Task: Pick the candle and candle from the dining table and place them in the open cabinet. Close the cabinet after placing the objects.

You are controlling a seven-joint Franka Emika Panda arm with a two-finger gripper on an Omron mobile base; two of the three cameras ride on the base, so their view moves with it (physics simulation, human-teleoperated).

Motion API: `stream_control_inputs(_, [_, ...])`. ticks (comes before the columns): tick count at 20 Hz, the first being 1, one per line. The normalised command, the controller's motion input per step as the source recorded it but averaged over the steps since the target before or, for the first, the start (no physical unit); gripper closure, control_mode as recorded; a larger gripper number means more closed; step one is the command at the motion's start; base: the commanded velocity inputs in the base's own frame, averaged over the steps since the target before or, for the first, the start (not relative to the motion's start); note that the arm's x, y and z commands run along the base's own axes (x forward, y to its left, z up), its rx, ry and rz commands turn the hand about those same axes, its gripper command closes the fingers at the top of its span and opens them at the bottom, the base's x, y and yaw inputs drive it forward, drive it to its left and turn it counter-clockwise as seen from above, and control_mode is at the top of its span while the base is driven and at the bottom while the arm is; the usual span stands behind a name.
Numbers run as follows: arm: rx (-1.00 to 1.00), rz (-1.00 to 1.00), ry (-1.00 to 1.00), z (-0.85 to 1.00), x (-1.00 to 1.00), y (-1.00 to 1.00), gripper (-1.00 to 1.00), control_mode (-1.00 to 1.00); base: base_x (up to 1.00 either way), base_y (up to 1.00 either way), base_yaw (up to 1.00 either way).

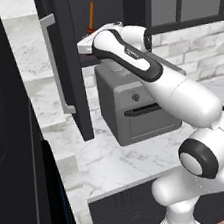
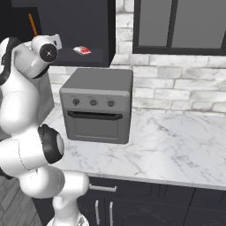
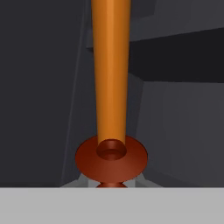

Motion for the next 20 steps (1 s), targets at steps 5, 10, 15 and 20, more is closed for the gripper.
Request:
stream_control_inputs(5, [0.00, 0.00, 0.00, -0.04, 0.14, 0.01, 1.00, -1.00, 0.00, 0.00, 0.00])
stream_control_inputs(10, [0.00, 0.00, 0.00, -0.16, 0.11, 0.00, 1.00, -1.00, 0.00, 0.00, 0.00])
stream_control_inputs(15, [0.00, 0.00, 0.00, -0.17, 0.01, 0.00, 1.00, -1.00, 0.00, 0.00, 0.00])
stream_control_inputs(20, [0.00, 0.00, 0.00, -0.10, 0.06, 0.02, 1.00, -1.00, 0.00, 0.00, 0.00])
